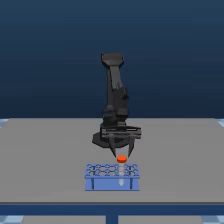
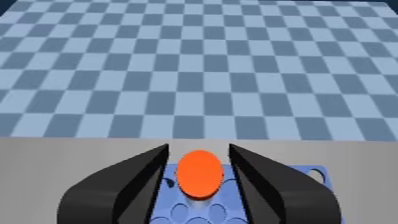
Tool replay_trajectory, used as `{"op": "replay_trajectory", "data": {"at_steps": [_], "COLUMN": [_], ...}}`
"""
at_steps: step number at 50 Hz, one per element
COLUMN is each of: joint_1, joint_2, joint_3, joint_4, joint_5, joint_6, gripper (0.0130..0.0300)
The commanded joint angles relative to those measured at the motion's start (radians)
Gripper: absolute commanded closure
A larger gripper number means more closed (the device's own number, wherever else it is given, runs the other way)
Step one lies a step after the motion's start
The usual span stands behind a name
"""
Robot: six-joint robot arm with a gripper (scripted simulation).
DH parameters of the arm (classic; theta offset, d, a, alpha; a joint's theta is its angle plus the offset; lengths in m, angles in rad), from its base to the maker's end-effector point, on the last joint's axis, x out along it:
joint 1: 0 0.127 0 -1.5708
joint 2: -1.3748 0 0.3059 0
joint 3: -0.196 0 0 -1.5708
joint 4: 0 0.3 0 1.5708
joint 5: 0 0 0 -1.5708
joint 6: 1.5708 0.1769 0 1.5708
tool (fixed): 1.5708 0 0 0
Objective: Pick up the centrifuge tube on the rack
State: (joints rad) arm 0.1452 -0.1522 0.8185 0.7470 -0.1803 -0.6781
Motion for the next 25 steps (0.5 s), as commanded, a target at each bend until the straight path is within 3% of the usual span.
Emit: {"op": "replay_trajectory", "data": {"at_steps": [1,25], "joint_1": [0.0,0.0], "joint_2": [0.01,0.055], "joint_3": [0.007,0.031], "joint_4": [-0.06,-0.229], "joint_5": [-0.019,-0.076], "joint_6": [0.074,0.247], "gripper": [0.013,0.013]}}
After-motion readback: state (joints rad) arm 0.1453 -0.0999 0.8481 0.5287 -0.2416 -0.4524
